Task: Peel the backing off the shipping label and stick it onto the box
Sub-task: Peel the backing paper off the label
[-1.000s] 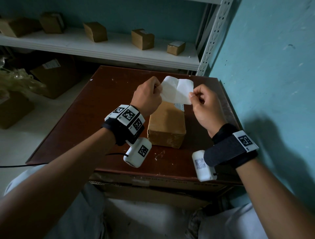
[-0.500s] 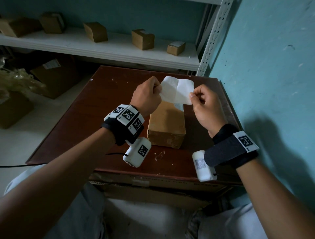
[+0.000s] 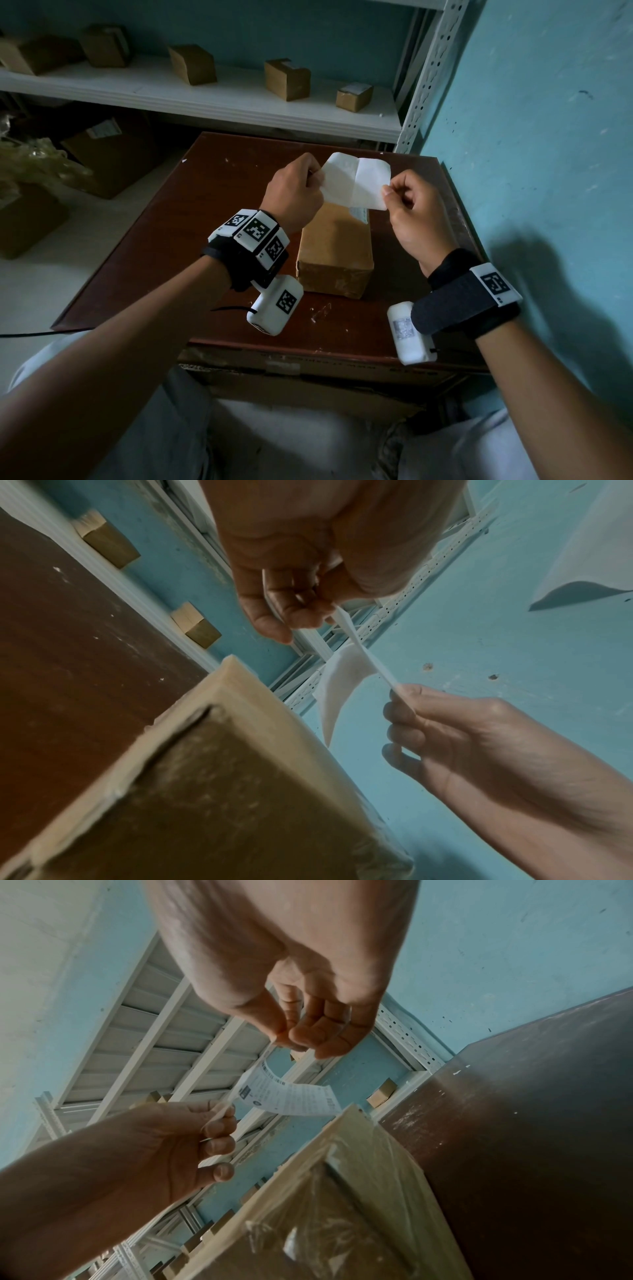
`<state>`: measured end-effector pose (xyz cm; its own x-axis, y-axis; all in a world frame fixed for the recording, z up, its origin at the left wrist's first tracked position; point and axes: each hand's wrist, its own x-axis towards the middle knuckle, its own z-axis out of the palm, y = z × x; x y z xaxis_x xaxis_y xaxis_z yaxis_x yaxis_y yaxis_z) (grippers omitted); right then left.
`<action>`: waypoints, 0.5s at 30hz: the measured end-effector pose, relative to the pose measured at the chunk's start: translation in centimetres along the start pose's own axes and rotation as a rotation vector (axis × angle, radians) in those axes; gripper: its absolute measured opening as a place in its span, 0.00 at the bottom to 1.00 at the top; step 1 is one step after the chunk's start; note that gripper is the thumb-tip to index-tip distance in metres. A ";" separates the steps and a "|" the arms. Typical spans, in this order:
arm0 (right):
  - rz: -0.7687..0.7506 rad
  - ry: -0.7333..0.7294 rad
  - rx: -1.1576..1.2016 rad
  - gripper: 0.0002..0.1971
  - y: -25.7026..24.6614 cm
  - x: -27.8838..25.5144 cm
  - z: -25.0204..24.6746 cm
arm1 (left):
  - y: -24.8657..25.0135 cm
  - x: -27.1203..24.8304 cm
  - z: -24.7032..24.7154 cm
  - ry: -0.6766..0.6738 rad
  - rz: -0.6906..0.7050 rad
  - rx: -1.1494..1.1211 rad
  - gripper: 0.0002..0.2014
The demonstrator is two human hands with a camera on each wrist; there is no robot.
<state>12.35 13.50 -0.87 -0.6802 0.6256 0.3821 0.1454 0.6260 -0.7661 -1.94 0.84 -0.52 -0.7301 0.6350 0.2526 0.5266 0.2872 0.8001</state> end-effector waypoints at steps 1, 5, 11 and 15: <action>-0.001 -0.001 0.002 0.06 0.0 0.0 0.0 | 0.0 0.0 0.0 -0.001 -0.003 -0.001 0.05; -0.009 -0.002 0.008 0.06 0.1 0.0 -0.1 | 0.1 -0.1 -0.1 0.002 -0.002 0.010 0.05; -0.011 -0.001 0.002 0.06 0.0 0.0 -0.1 | 0.1 -0.1 -0.2 0.004 0.007 0.009 0.06; -0.015 0.004 -0.012 0.06 0.0 0.0 -0.1 | 0.1 -0.1 -0.2 0.001 0.005 -0.002 0.05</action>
<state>12.42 13.59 -0.78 -0.6793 0.6182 0.3954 0.1438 0.6405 -0.7544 -1.86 0.63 -0.32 -0.7275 0.6360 0.2572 0.5298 0.2825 0.7997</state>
